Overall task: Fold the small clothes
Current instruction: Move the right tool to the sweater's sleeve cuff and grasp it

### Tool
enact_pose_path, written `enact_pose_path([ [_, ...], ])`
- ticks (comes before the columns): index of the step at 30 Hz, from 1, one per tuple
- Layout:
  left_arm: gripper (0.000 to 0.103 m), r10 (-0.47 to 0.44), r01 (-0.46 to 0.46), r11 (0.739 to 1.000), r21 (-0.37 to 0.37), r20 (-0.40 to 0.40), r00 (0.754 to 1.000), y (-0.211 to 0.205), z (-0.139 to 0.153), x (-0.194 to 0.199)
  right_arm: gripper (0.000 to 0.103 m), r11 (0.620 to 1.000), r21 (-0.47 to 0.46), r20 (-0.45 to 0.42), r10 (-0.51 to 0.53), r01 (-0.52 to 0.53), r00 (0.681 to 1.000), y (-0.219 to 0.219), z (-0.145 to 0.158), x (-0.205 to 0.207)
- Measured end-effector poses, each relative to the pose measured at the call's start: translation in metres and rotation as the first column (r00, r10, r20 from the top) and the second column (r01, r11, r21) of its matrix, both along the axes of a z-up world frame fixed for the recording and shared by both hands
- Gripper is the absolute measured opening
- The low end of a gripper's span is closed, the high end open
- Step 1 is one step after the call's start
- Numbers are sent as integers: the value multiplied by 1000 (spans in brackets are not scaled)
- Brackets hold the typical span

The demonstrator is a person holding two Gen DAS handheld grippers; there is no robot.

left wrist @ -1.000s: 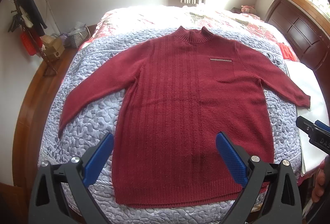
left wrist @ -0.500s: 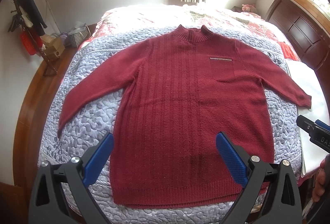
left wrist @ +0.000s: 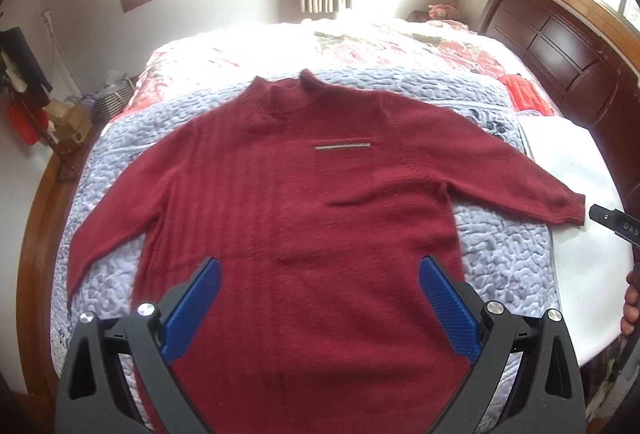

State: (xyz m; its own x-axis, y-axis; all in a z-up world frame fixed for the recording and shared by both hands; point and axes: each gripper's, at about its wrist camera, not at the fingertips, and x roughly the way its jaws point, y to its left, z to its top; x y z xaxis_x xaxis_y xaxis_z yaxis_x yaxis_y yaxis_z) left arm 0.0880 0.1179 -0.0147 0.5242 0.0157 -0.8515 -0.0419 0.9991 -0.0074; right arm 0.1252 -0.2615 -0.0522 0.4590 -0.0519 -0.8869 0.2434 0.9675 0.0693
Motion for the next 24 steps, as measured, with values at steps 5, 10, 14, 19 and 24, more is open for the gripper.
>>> enact_pose_path([
  [5,99,-19,19,1000,-16,18,1000,-62,-6,44,100,999,24,-68,-25,26,997,-89,-35,42],
  [10,99,-26,27,999,-19,12,1000,-113,-23,89,100,994,103,-131,-35,48,991,-145,-73,80],
  [14,99,-34,34,999,-22,-10,999,-144,-40,118,99,995,100,-158,2,14,987,-157,-91,98],
  [19,99,-45,44,999,-27,-21,999,-170,-50,139,91,991,133,-175,55,-32,983,-168,-106,109],
  [24,99,-43,43,999,-7,-16,999,-179,-54,142,70,989,141,-184,74,-48,980,-179,-118,113],
])
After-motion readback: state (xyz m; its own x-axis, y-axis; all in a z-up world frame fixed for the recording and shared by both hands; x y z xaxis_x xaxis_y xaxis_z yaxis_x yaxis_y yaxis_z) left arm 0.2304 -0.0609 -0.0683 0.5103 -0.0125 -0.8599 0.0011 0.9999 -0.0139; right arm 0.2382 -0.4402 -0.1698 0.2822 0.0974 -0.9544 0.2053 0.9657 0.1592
